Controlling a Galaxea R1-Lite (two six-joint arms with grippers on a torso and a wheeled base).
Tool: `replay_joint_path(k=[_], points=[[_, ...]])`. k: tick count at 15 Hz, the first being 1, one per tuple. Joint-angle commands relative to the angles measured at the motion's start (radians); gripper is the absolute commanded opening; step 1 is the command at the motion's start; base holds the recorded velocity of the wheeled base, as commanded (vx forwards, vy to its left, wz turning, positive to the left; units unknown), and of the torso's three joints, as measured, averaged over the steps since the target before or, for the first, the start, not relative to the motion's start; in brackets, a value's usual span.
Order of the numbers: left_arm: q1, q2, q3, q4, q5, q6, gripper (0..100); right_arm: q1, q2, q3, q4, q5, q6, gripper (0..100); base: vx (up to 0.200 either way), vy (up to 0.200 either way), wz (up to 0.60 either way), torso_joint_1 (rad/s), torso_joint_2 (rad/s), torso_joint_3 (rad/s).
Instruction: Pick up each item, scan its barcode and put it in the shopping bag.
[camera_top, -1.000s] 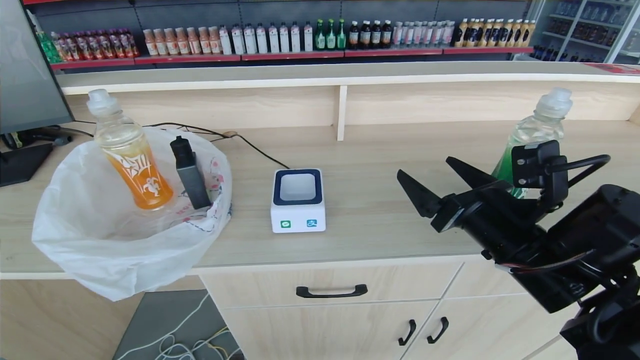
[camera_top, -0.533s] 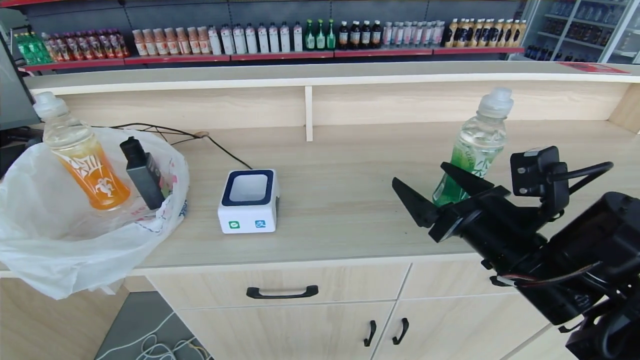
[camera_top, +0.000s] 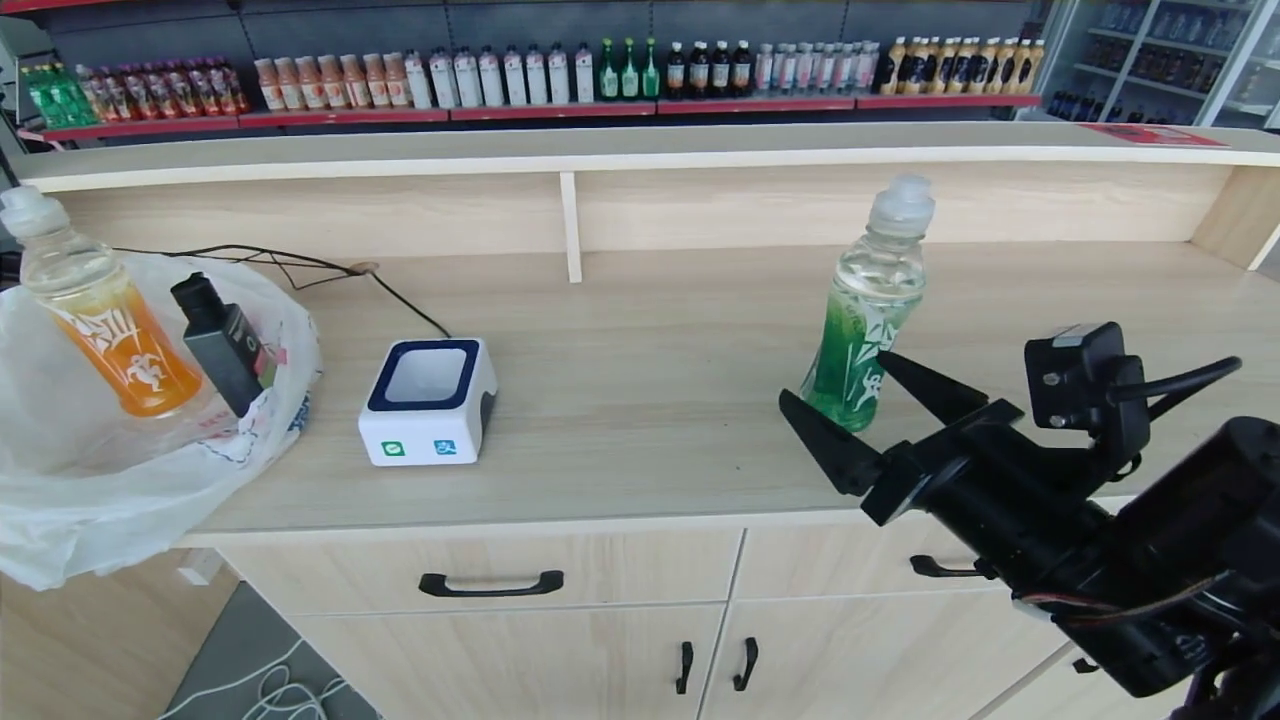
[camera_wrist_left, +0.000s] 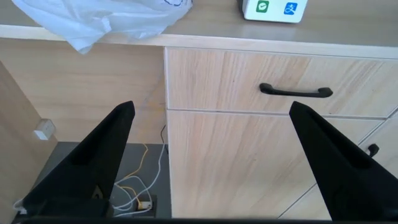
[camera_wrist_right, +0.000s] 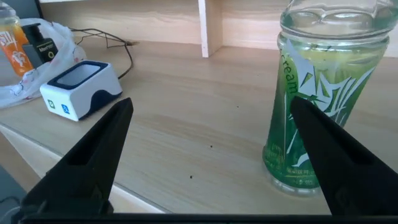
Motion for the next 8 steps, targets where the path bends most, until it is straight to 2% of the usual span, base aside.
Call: replay_joint_path(k=[1, 3, 6, 8], points=[[0.000, 0.000, 0.000, 0.000, 0.000, -0.001, 100, -0.006, -0.001, 0.015, -0.002, -0.044, -0.002, 100, 0.000, 0.000, 0.00, 0.000, 0.00, 0.000], [0.000, 0.000, 0.000, 0.000, 0.000, -0.001, 100, -0.027, 0.013, 0.025, -0.002, -0.144, 0.003, 100, 0.000, 0.000, 0.00, 0.000, 0.00, 0.000], [0.000, 0.000, 0.000, 0.000, 0.000, 0.002, 100, -0.087, 0.048, 0.019, -0.002, -0.164, 0.003, 100, 0.000, 0.000, 0.00, 0.000, 0.00, 0.000], [0.000, 0.000, 0.000, 0.000, 0.000, 0.002, 100, -0.089, 0.073, -0.008, -0.002, -0.164, 0.003, 100, 0.000, 0.000, 0.00, 0.000, 0.00, 0.000]])
